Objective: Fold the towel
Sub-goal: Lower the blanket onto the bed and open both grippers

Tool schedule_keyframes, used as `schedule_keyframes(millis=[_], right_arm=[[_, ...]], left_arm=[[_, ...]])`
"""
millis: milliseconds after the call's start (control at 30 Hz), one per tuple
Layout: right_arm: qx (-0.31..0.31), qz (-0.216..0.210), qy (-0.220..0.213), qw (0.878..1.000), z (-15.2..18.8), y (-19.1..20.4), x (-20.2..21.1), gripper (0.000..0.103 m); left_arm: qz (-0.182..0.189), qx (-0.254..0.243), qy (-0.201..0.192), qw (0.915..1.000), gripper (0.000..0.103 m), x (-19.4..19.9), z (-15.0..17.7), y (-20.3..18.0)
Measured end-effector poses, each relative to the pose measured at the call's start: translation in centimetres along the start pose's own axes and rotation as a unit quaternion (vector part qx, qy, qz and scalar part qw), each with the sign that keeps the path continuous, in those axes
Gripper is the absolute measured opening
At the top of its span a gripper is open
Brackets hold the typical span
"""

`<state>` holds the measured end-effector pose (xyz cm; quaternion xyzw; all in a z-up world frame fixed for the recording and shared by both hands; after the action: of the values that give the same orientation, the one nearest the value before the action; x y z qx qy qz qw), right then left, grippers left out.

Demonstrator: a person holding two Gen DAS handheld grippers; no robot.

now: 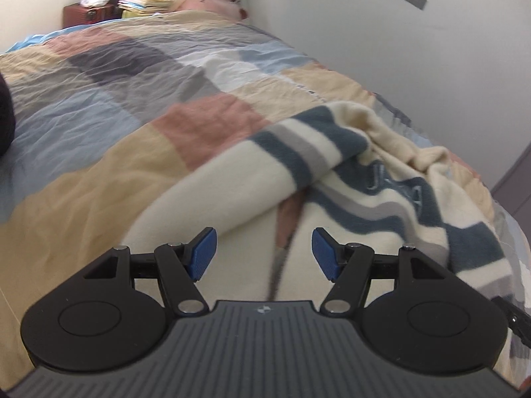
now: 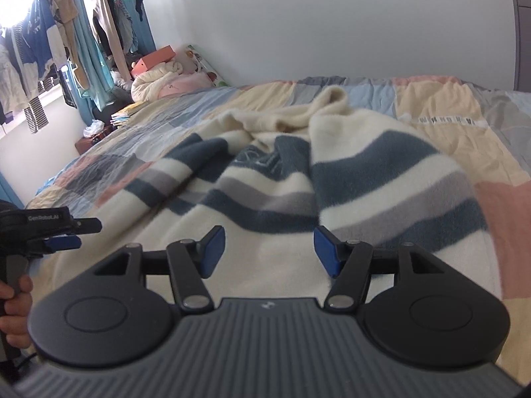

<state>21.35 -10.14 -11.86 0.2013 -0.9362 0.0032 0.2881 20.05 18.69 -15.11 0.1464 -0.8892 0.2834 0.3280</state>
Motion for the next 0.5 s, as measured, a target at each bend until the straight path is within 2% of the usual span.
schedule_keyframes(millis=[67, 167, 267, 333, 400, 500], right_arm=[[0.002, 0.004, 0.0, 1.0, 0.3, -0.1, -0.3, 0.062], [0.004, 0.019, -0.005, 1.0, 0.5, -0.3, -0.7, 0.081], [0.004, 0.014, -0.001, 1.0, 0.6, -0.4, -1.1, 0.082], [-0.007, 0.007, 0.002, 1.0, 0.7, -0.7, -1.1, 0.082], [-0.021, 0.0, 0.003, 1.0, 0.8, -1.0, -1.2, 0.082], [-0.042, -0.01, 0.01, 0.999, 1.0, -1.2, -1.3, 0.082]], left_arm=[[-0.018, 0.01, -0.006, 0.9998, 0.069, -0.5, -0.1, 0.5], [-0.047, 0.011, -0.035, 0.9982, 0.069, -0.6, -0.3, 0.8], [-0.071, 0.007, -0.062, 0.9955, 0.069, -0.5, -0.8, 0.7], [-0.1, 0.002, -0.077, 0.9921, 0.069, -0.7, -1.0, 0.7], [-0.139, -0.013, -0.074, 0.9874, 0.07, -1.4, -1.2, 0.8], [-0.14, -0.007, -0.04, 0.9893, 0.071, -2.6, -0.9, 1.4]])
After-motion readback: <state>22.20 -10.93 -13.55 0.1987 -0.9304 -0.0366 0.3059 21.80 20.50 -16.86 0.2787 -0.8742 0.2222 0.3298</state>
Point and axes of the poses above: each gripper's, at about its wrist camera, not at the fingertips, and x roughly against the way its jaws point, y to its left, z to its underside, the point moved 3 cm from there along -x, roughly the way its jaws point, and after that the axes turned 8 degrees about x, right-handed, at the moved point
